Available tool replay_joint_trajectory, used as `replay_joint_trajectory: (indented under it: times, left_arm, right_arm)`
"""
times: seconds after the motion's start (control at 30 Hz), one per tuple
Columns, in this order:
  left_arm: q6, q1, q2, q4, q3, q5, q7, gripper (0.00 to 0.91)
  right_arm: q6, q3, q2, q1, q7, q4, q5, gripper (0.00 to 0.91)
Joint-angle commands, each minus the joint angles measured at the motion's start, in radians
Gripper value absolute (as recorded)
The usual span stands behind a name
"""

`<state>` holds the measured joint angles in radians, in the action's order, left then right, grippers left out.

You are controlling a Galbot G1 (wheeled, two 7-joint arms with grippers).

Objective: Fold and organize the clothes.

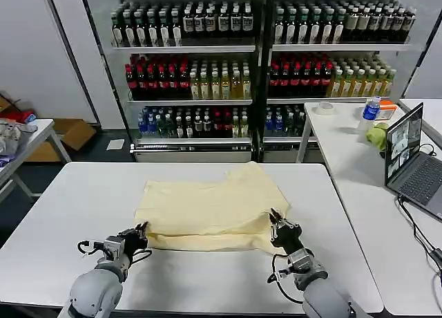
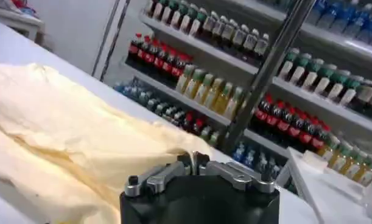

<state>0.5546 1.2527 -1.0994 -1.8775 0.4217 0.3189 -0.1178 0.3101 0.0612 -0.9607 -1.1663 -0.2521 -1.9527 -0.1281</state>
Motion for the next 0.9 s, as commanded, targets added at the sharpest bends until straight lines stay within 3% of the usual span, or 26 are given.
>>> replay_joint_trajectory:
  times: [0.03, 0.3, 0.57, 0.87, 0.9]
  left_arm:
    - [-0.007, 0.028, -0.013, -0.026, 0.034, 0.01, -0.017, 0.907]
    - [-0.008, 0.13, -0.029, -0.075, 0.102, 0.058, -0.036, 0.907]
    - [-0.013, 0.149, -0.03, -0.076, 0.133, 0.129, -0.053, 0.907]
    - [-0.009, 0.117, -0.028, -0.032, 0.1, 0.122, -0.056, 0.907]
    - [-0.01, 0.115, -0.028, -0.029, 0.097, 0.121, -0.057, 0.705]
  right_arm:
    - [0.012, 0.039, -0.024, -0.029, 0.0, -0.009, -0.011, 0.907]
    - [0.034, 0.147, -0.038, -0.167, -0.002, -0.103, -0.031, 0.907]
    - [0.068, 0.256, -0.064, -0.341, -0.031, -0.167, -0.175, 0.907]
    - [0.099, 0.259, -0.116, -0.381, -0.066, -0.137, -0.231, 0.907]
    - [0.104, 0.254, -0.12, -0.378, -0.065, -0.134, -0.236, 0.907]
